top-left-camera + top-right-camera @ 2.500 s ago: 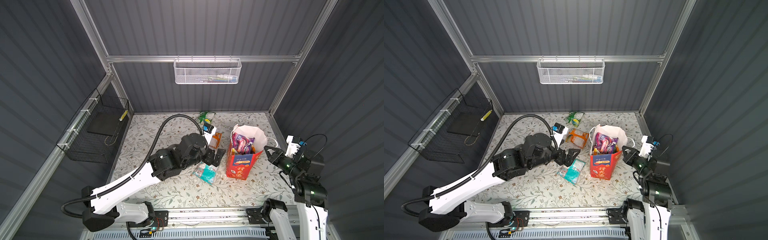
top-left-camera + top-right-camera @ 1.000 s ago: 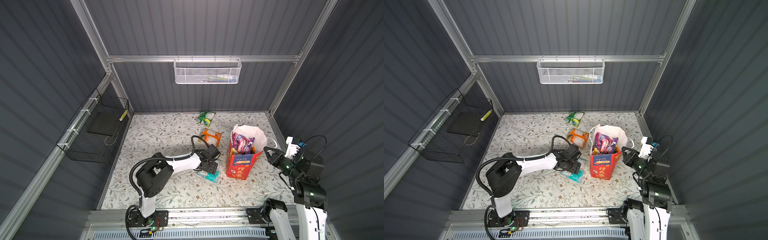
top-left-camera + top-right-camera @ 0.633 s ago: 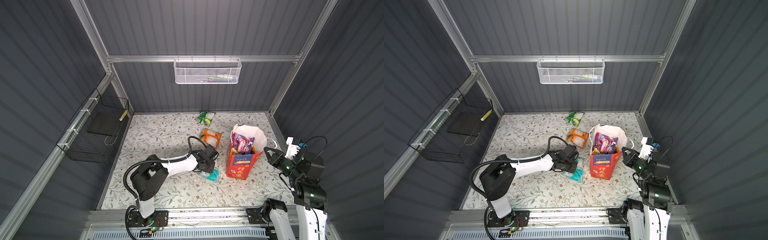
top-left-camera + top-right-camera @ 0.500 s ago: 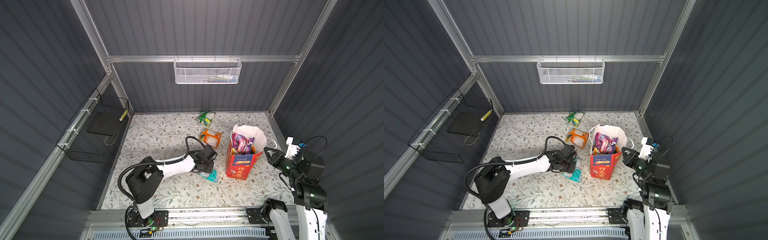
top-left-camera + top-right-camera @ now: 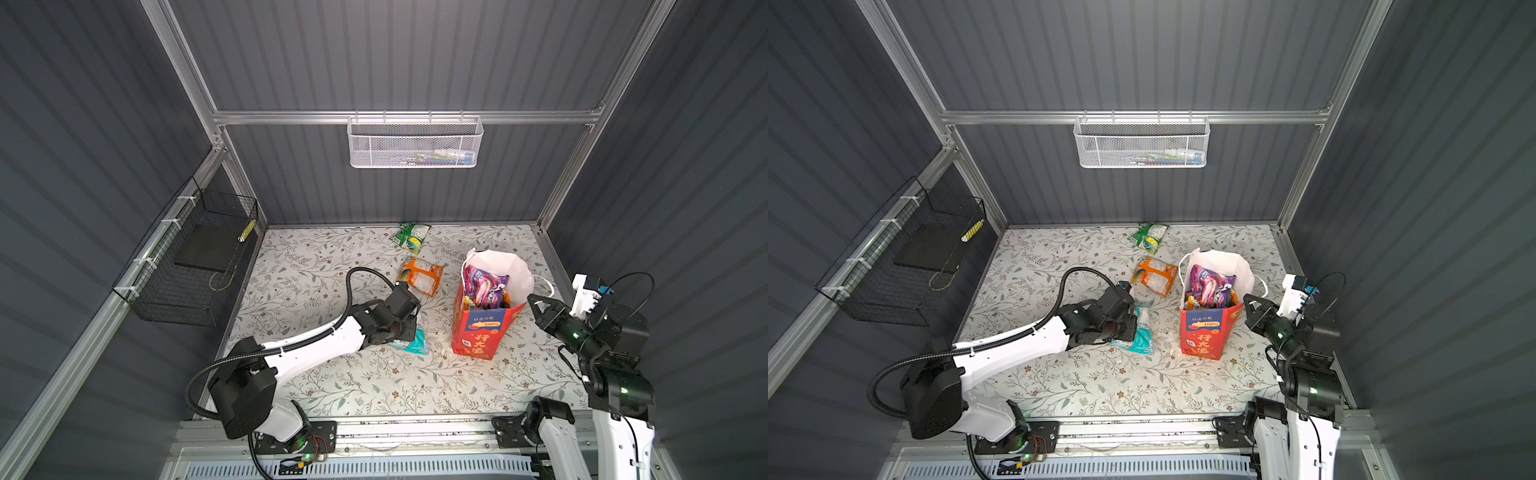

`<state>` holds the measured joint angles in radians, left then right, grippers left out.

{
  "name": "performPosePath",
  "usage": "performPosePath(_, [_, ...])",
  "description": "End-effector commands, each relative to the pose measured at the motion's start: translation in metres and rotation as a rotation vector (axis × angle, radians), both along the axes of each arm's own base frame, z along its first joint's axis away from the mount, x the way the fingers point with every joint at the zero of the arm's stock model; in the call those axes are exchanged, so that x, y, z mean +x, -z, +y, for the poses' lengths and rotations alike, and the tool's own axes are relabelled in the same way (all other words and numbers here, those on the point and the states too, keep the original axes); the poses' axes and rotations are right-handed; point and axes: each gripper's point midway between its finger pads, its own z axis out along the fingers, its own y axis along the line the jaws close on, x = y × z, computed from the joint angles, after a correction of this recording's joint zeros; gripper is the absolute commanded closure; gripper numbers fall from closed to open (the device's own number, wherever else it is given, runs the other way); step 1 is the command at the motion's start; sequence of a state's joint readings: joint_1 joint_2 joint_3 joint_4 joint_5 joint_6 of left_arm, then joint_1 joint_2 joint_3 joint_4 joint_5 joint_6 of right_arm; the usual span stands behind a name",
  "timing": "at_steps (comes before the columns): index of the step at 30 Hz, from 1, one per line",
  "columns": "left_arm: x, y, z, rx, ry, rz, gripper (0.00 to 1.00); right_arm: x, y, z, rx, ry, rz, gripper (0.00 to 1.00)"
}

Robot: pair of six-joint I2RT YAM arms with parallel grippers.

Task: Place the snacks into the paper bag
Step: Pick up the snack from the center of the table, then place the snack in the paper bag.

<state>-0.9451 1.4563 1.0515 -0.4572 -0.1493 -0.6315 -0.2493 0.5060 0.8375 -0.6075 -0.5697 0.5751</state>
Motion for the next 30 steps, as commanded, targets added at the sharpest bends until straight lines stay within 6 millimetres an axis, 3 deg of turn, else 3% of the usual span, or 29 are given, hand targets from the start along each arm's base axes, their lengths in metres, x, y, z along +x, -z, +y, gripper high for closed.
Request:
performPosePath(1, [0.001,-0.030,0.015,-0.027,-0.044,-0.057,0.93,-0.003,0.001,0.004,-0.001,-0.021,-0.008,0.88])
performPosePath(6, [-0.002,-0.081,0.028,-0.084,-0.042,-0.137,0.92,-0.006,-0.001,0.004,-0.004,-0.022,-0.014,0.88])
performPosePath(15, [0.005,-0.205,0.029,-0.214,-0.012,-0.354,0.91,-0.009,-0.009,0.006,0.000,-0.025,-0.030,0.88])
performPosePath(17, [0.006,-0.243,0.019,-0.292,0.020,-0.404,0.91,-0.010,-0.011,0.006,-0.002,-0.024,-0.033,0.88])
performPosePath(20, [0.008,-0.274,-0.002,-0.365,0.080,-0.440,0.91,-0.011,-0.013,0.007,-0.005,-0.026,-0.038,0.88])
performPosePath(25, [0.011,-0.295,-0.048,-0.396,0.177,-0.450,0.91,-0.011,-0.013,0.007,-0.006,-0.029,-0.036,0.88])
performPosePath(30, [0.001,-0.313,-0.102,-0.411,0.275,-0.495,0.90,-0.012,-0.015,0.008,-0.003,-0.035,-0.037,0.87])
